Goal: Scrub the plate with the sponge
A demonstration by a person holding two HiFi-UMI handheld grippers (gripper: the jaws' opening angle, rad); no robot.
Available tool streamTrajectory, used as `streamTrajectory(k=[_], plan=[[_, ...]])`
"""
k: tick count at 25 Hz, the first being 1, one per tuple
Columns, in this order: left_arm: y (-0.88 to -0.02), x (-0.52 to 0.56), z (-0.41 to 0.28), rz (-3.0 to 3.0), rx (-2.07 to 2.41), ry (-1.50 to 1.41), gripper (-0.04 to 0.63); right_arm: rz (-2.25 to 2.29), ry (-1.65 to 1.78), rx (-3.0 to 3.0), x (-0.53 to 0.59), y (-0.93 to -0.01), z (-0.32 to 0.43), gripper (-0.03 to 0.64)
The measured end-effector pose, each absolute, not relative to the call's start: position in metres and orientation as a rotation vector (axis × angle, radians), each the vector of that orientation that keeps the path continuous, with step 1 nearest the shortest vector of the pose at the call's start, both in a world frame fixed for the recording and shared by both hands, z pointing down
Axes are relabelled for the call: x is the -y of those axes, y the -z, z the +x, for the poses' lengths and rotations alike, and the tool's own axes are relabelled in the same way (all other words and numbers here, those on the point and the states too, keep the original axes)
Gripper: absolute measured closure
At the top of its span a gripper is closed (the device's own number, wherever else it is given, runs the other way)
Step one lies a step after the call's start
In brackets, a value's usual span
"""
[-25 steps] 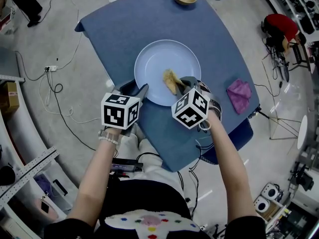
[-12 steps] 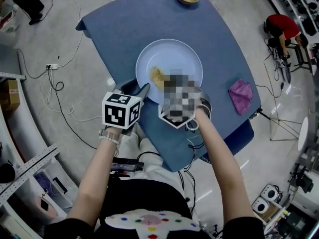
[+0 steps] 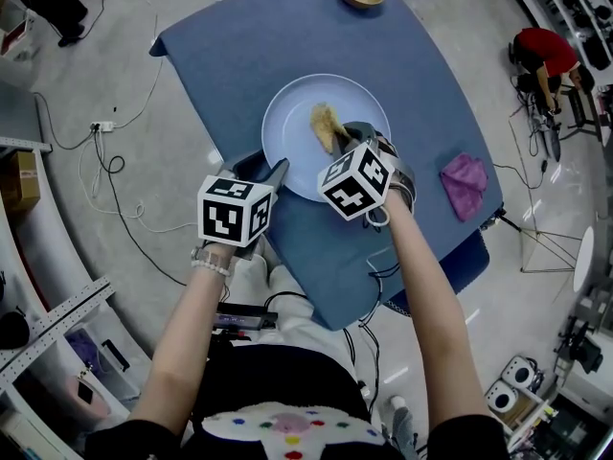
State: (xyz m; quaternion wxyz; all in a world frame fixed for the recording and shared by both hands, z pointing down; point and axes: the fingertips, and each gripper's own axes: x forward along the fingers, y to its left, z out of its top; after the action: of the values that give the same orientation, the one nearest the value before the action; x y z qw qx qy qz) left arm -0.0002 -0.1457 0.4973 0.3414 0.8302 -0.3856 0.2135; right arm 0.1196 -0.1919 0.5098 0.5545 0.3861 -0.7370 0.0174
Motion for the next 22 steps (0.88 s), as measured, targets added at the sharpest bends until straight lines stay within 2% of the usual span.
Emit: streamTrajectory(k=[11,22], plan=[[-0.495,0.146,-0.002,2.18,1.012,-0.589,0.413,0.965,-0.106,1.639,0.178,-0.511,0.17,0.574],[-0.473,0.142,-0.006,2.26,1.038,-0.617,0.413,0.956,-0.26,1.755,0.148,-0.493,0.163,0.572]])
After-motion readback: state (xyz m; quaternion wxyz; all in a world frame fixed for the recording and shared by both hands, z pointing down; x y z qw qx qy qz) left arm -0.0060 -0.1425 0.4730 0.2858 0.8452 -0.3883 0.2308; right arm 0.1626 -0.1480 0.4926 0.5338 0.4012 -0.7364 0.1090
